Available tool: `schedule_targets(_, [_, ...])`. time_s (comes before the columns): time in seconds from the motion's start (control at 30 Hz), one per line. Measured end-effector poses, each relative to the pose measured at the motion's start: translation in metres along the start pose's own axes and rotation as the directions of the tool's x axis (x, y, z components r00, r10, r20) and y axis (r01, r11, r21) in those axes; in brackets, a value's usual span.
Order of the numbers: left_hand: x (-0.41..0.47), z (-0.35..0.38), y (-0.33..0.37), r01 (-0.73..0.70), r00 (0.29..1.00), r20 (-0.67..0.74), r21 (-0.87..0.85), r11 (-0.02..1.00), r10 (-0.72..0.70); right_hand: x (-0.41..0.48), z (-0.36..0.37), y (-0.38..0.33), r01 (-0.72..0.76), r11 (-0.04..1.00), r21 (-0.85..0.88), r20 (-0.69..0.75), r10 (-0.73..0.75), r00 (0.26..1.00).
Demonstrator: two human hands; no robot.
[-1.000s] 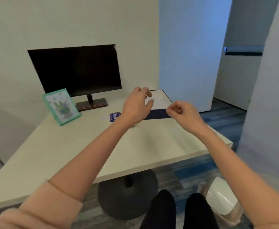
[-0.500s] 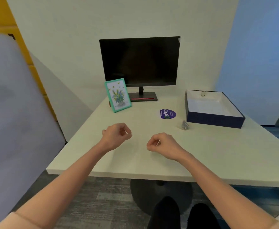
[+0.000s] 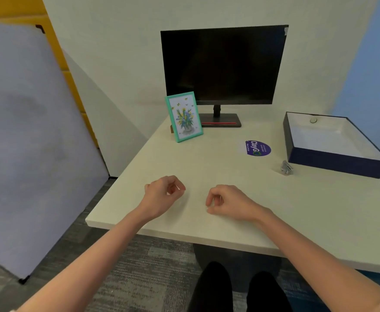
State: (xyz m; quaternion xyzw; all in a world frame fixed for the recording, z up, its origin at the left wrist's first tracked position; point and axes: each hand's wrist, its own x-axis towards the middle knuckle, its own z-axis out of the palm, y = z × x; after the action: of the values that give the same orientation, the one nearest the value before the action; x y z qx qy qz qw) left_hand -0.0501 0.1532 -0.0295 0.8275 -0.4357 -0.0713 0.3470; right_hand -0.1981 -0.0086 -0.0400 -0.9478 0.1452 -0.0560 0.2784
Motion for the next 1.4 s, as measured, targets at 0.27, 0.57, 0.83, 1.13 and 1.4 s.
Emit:
schedule_targets(0.27, [0.001,0.005,0.001,-0.041,0.999,-0.005,-0.015,0.999,0.041,0.01,-0.009,-0.005,-0.009,0.999,-0.043,0.157,0.016,0.987])
schedule_targets(0.57, [0.003,0.026,0.014,-0.085,0.994,0.069,0.017,0.996,0.084,-0.001,-0.004,0.008,-0.051,0.984,-0.17,0.083,0.066,0.994])
schedule_targets(0.83, [0.014,0.047,0.025,-0.076,0.991,0.112,0.028,0.997,0.072,-0.011,-0.023,0.032,-0.108,0.981,0.158,-0.063,0.119,0.991])
schedule_targets(1.13, [0.019,0.054,0.029,-0.036,0.993,0.114,0.078,0.996,0.027,-0.011,-0.017,0.027,-0.085,0.988,0.133,-0.055,0.092,0.994])
schedule_targets(1.4, [0.023,0.056,0.031,-0.079,0.988,0.145,0.168,0.983,0.055,0.003,0.001,0.007,-0.096,0.991,-0.096,0.023,0.099,0.995])
